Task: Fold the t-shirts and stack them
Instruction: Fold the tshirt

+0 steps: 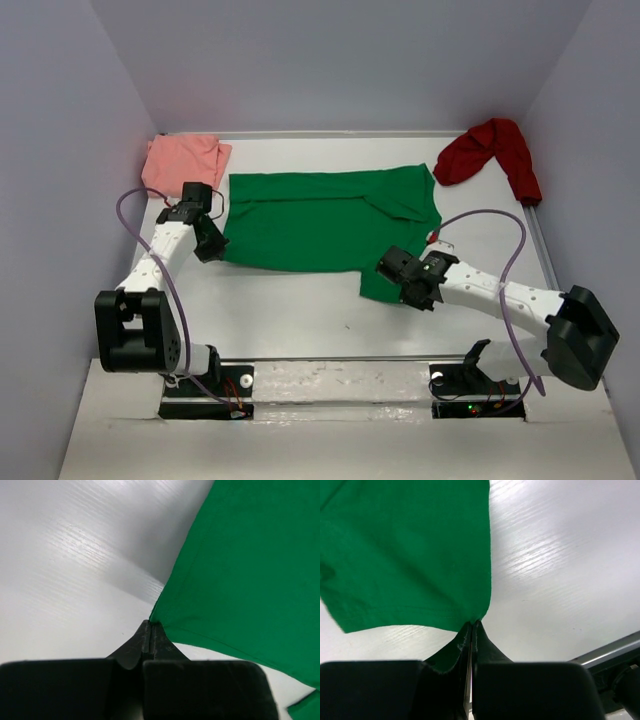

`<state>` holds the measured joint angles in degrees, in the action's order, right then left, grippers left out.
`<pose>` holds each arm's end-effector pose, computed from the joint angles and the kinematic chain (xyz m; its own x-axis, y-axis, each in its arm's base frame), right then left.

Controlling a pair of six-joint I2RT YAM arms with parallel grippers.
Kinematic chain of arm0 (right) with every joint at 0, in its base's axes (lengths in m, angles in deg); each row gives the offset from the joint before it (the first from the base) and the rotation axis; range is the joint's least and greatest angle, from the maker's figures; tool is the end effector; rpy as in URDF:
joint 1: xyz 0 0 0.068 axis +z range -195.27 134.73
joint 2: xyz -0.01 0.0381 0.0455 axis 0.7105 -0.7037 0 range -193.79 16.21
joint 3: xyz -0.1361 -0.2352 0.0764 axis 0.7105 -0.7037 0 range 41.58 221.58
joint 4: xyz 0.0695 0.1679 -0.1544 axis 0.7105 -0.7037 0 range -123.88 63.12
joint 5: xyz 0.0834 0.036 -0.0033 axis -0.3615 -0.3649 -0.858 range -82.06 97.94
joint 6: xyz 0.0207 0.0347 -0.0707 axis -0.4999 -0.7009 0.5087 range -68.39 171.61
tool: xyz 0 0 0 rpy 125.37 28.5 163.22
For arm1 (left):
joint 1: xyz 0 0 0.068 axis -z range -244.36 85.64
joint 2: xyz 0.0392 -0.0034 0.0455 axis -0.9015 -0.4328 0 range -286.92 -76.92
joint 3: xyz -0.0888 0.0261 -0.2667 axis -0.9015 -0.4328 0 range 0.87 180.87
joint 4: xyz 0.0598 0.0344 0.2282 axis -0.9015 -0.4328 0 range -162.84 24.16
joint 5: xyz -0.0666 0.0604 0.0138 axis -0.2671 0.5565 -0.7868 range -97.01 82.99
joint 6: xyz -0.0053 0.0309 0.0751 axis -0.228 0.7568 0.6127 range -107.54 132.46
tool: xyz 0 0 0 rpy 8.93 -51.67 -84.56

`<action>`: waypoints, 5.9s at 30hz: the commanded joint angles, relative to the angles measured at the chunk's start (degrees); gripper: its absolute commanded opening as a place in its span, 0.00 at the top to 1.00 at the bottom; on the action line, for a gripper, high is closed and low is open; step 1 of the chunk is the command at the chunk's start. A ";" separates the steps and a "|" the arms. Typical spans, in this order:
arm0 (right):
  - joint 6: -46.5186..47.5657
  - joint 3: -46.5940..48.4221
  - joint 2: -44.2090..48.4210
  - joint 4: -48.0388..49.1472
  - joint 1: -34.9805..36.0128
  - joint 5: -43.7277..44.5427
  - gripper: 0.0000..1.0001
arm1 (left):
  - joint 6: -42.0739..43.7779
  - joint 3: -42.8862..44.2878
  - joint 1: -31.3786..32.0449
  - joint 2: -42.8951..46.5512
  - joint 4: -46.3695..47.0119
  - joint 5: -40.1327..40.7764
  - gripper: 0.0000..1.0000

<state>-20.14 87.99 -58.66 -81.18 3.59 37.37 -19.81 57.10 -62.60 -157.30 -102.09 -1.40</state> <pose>0.1498 0.1186 0.1911 -0.7886 0.3545 -0.5024 0.4272 0.9036 -0.0329 0.2712 -0.0014 0.2226 -0.7254 -0.5094 -0.4629 -0.4791 0.8565 -0.1919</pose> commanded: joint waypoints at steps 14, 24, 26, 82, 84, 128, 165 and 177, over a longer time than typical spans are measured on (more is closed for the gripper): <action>-11.49 17.92 7.10 -31.04 4.58 16.62 1.00 | -0.07 -0.77 -0.35 8.13 -5.41 -1.92 1.00; -10.26 23.89 -0.53 -31.04 4.58 23.82 1.00 | -0.60 -0.94 -0.44 7.08 -5.06 -1.22 1.00; -9.73 24.86 -2.29 -30.86 2.83 24.62 1.00 | -0.34 -0.94 -0.70 6.99 -5.32 -0.77 1.00; 40.72 28.73 -10.12 1.57 -18.80 22.25 1.00 | 5.99 17.69 2.28 -9.44 -2.42 1.69 1.00; 40.55 28.82 -10.56 1.13 -18.80 22.42 1.00 | 5.99 17.95 2.37 -9.88 -2.42 1.78 1.00; 51.18 49.99 -33.32 1.39 -28.11 14.34 1.00 | 5.29 32.37 4.66 -28.34 -4.00 4.59 1.00; 59.44 61.60 -48.00 6.93 -36.02 8.89 1.00 | 3.62 37.11 4.66 -33.88 -5.50 6.61 1.00; 62.69 62.75 -51.69 10.62 -36.56 3.97 1.00 | 3.53 37.55 4.66 -35.46 -5.32 6.96 1.00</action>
<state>40.21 148.03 -109.50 -73.99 -32.52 42.11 -16.14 92.22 -57.96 -193.27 -106.39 3.87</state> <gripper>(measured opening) 0.011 0.011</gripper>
